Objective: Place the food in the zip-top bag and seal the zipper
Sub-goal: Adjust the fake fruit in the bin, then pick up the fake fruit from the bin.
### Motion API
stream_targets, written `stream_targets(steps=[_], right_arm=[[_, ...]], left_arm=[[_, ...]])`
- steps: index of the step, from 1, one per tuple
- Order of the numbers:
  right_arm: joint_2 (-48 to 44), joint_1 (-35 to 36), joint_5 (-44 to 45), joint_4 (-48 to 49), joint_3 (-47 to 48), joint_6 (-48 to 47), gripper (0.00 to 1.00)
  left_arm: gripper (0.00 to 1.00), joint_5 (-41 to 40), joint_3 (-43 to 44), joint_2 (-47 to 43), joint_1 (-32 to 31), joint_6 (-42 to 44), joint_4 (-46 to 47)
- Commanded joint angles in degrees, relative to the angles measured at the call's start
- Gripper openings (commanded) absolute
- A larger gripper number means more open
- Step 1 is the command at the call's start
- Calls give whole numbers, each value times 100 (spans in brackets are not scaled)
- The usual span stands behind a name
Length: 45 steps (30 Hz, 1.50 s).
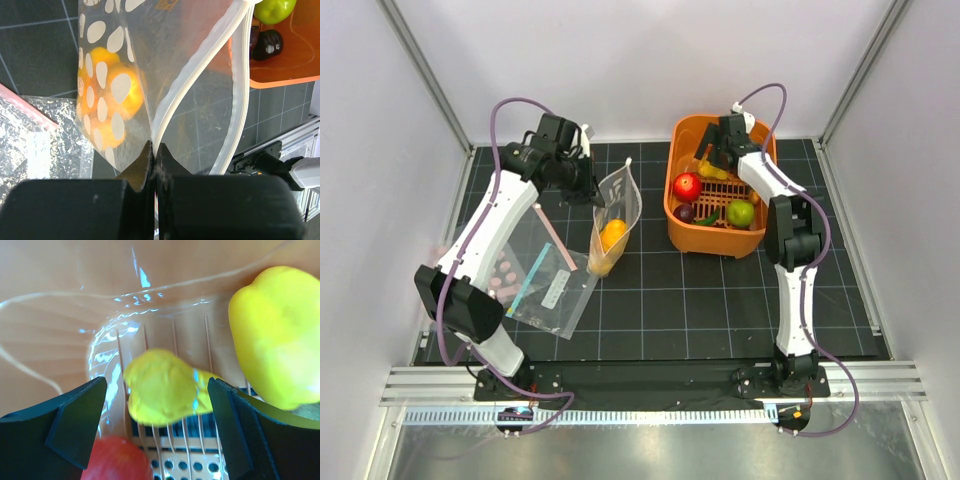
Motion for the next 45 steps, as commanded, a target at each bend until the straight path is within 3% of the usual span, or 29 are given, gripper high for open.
stream_targets(steps=[1, 6, 22, 29, 33, 37, 41, 45], right_arm=[[-516, -15, -119, -179, -122, -309, 91], [-429, -15, -128, -223, -308, -485, 91], [424, 11, 57, -584, 737, -1188, 87], [881, 11, 31, -1164, 1336, -1434, 93], [715, 20, -92, -1059, 1152, -1452, 82], [398, 20, -303, -708, 731, -1294, 57], [117, 20, -444, -523, 563, -1127, 42], [-120, 3, -558, -399, 536, -951, 34]], left_arm=[[0, 125, -36, -267, -20, 29, 203], [0, 152, -115, -337, -20, 11, 248], [0, 55, -203, -557, -20, 90, 169], [1, 64, -265, -584, -20, 117, 125], [0, 64, -239, -592, -20, 134, 116], [1, 99, -221, -549, -20, 117, 133], [0, 108, -212, -557, -11, 108, 151], [1, 99, -230, -575, -20, 108, 151]])
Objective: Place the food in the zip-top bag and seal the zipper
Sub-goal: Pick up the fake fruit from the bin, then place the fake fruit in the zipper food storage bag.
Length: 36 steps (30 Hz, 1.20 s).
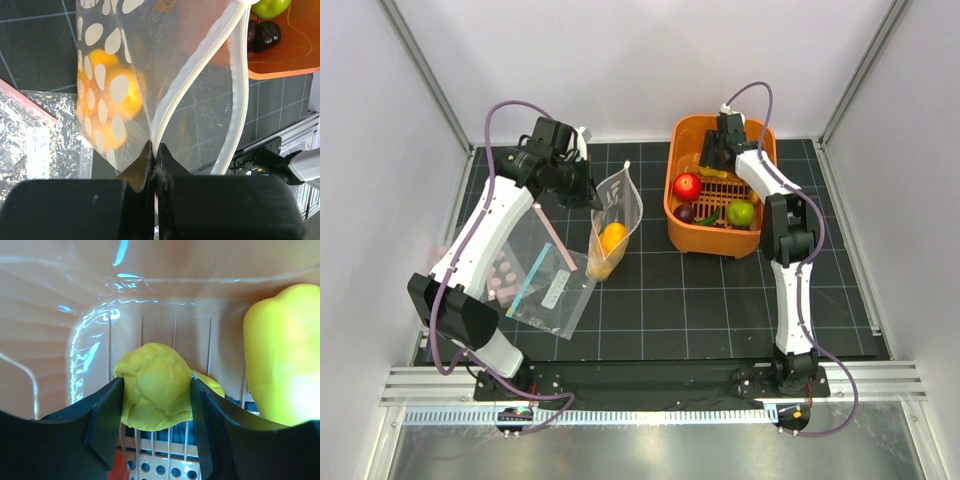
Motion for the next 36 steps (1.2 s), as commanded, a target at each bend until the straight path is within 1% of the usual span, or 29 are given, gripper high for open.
stream_targets(steps=[1, 3, 8, 12, 16, 19, 20, 21, 22, 23, 26, 29, 32, 36], right_arm=[[-521, -2, -283, 140, -34, 264, 32], [-661, -11, -362, 141, -43, 378, 30], [-1091, -10, -784, 53, -192, 546, 29], [-1898, -2, -1083, 18, -648, 581, 29], [-2734, 68, -1522, 70, -1097, 598, 26], [-3348, 226, -2110, 149, -1440, 625, 24], [-3525, 392, -2251, 158, -1528, 590, 24], [-3945, 681, -2879, 176, -1798, 494, 24], [-4088, 684, -2885, 176, -1801, 493, 24], [-4220, 901, -3033, 219, -1966, 476, 24], [-4737, 1227, -3455, 500, -2204, 554, 24], [-5046, 1571, -3816, 895, -2468, 730, 24], [-5091, 1791, -4299, 1309, -2583, 1133, 24], [-4943, 1914, -4932, 2142, -2715, 1923, 24]], left_arm=[[0, 57, 43, -284, -20, 88, 122], [0, 58, 52, -293, -20, 71, 131], [1, 110, 87, -267, -20, 71, 140], [1, 154, 166, -205, -20, 79, 140], [1, 172, 246, -153, -20, 71, 131], [0, 242, 246, -117, -20, 9, 123], [0, 268, 237, -117, -20, -17, 149], [0, 294, 211, -117, -20, -78, 175], [0, 295, 211, -117, -20, -79, 175], [0, 286, 219, -109, -20, -79, 167], [0, 286, 228, -100, -20, -79, 158], [0, 295, 246, -108, -20, -105, 158], [0, 312, 325, -108, -20, -166, 167], [0, 540, 342, -170, -20, -351, 280]])
